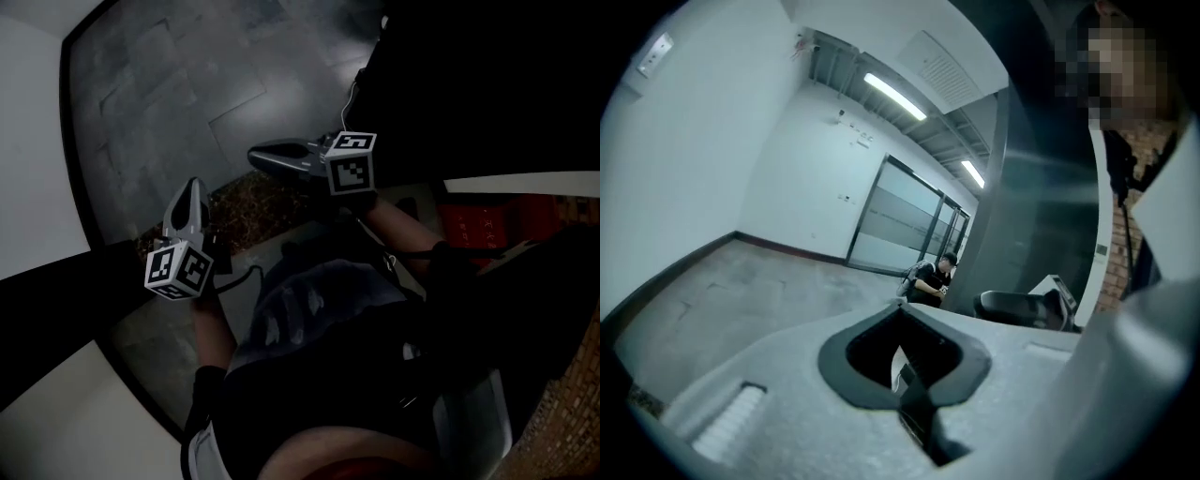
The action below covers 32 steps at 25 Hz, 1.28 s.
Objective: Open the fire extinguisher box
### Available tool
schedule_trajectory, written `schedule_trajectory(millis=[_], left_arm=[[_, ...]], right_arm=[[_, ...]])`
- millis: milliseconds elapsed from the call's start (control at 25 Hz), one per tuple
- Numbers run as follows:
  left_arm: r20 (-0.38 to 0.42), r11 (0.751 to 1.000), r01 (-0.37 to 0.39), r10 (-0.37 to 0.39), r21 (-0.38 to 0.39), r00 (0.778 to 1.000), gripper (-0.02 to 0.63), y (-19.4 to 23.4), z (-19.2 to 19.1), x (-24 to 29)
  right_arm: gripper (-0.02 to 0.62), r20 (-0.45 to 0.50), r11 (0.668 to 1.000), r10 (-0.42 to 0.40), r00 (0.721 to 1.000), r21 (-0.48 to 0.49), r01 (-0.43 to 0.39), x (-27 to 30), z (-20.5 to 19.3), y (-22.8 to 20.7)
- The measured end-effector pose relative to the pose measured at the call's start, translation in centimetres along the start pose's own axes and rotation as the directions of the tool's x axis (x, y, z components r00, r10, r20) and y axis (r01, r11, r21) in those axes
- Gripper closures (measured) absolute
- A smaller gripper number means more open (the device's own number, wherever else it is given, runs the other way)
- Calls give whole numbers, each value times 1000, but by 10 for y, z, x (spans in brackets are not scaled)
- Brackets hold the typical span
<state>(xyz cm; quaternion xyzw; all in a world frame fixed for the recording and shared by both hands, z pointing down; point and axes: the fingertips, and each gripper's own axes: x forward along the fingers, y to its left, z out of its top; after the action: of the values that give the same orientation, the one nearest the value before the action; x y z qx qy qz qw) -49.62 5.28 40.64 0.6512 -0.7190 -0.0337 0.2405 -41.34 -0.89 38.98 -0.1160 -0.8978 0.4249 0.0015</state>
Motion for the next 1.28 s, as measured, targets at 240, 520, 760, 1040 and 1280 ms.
schedule_trajectory(millis=[240,520,760,1040,1280], left_arm=[[5,999,-20,20,45,1000,603,-38,29,81],[-65,999,-34,34,6,997,603,-23,18,101],[9,994,-29,29,103,1000,603,-17,11,113],[90,995,4,5,-97,996,604,94,67,138],[162,992,21,0,-127,987,604,168,104,132]], right_arm=[[594,-46,995,90,995,-39,-92,-28,56,-33],[594,10,1000,23,1000,-19,-23,-43,84,-67],[594,25,994,-36,999,-102,38,-47,72,-92],[594,-14,967,-98,995,-239,92,43,124,-105],[594,45,973,-106,993,-199,113,126,153,-103]])
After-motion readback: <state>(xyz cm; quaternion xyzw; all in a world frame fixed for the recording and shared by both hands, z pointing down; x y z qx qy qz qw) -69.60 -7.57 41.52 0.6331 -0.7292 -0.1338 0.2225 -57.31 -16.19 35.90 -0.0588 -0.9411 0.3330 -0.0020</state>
